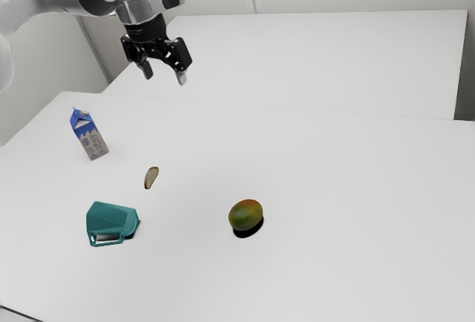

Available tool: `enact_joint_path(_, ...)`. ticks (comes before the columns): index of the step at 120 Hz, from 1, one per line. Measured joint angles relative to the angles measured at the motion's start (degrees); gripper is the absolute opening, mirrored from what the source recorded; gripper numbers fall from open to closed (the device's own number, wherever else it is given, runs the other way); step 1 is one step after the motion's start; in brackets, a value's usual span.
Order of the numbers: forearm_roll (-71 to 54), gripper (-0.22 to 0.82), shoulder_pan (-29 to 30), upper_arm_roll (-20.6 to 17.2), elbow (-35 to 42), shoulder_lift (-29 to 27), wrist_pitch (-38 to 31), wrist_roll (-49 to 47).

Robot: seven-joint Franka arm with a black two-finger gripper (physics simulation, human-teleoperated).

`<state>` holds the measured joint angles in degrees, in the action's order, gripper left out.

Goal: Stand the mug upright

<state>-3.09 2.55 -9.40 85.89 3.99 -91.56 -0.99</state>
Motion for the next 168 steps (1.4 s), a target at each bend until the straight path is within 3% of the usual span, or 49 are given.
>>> enact_joint_path(47,0.1,0.6,0.6,0.0,1.2,-0.1,0.8,-0.3)
enact_joint_path(76,5.2,0.6,2.1,-0.1,8.1,-2.0,1.2,0.4)
enact_joint_path(96,11.6,0.6,4.4,0.0,17.4,-6.0,0.3,4.2)
enact_joint_path(122,18.2,0.6,15.1,0.0,27.9,-10.3,-2.7,11.8)
enact_joint_path(168,25.8,0.6,26.3,0.1,39.3,-12.0,-6.9,26.1)
